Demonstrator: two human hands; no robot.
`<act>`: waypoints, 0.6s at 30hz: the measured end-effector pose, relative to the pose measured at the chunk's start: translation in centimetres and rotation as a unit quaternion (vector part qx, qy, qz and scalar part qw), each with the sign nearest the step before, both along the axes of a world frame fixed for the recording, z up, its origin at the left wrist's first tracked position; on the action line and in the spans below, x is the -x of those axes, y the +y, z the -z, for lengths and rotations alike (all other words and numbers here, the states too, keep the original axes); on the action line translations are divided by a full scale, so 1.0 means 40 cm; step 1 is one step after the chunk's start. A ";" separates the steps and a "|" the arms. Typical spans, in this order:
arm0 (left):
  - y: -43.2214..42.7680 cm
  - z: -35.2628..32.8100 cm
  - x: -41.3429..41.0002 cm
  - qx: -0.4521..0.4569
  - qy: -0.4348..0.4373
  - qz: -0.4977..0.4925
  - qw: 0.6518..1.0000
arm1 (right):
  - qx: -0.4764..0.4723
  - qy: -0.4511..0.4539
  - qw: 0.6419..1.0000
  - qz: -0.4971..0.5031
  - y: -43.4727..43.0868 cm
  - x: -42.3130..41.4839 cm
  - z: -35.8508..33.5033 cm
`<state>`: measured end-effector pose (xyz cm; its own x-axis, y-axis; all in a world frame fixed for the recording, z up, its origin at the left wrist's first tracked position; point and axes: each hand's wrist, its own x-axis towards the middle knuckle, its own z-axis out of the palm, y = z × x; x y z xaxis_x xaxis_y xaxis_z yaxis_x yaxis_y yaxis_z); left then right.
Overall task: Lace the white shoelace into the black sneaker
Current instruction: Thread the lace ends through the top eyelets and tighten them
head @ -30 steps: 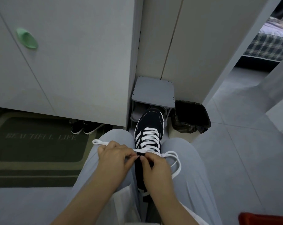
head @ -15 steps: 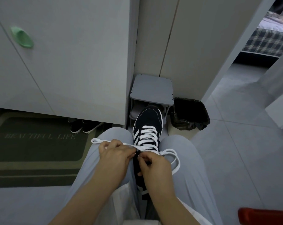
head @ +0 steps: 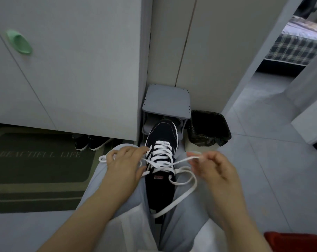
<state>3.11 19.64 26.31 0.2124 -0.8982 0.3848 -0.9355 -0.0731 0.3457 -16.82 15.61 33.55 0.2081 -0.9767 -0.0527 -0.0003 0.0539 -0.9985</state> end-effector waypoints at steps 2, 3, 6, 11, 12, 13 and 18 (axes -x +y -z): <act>-0.019 -0.017 0.000 -0.064 -0.025 0.014 0.998 | -0.035 -0.106 0.993 0.029 -0.009 0.035 -0.032; -0.027 -0.027 0.001 -0.083 -0.013 0.016 0.996 | -0.032 -0.143 0.988 0.044 -0.014 0.055 -0.047; -0.034 -0.043 -0.013 -0.067 0.076 0.036 0.994 | 0.018 -0.108 0.992 0.060 -0.030 0.102 -0.069; -0.007 -0.085 -0.045 -0.131 0.225 0.136 0.956 | 0.161 0.247 0.949 -0.113 -0.024 0.029 -0.001; 0.002 -0.088 -0.043 -0.159 0.214 0.158 0.951 | 0.191 0.308 0.922 -0.136 -0.021 0.005 0.030; 0.010 -0.088 -0.041 -0.177 0.203 0.173 0.947 | 0.226 0.352 0.897 -0.143 -0.019 -0.016 0.061; 0.027 -0.093 -0.036 -0.165 0.238 0.166 0.943 | 0.288 0.447 0.839 -0.113 -0.009 -0.072 0.120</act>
<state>4.54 20.72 30.04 -0.0232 -0.9997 0.0050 -0.6701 0.0193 0.7420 -13.93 15.24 28.74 0.5201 -0.8350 0.1797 -0.7091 -0.5394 -0.4540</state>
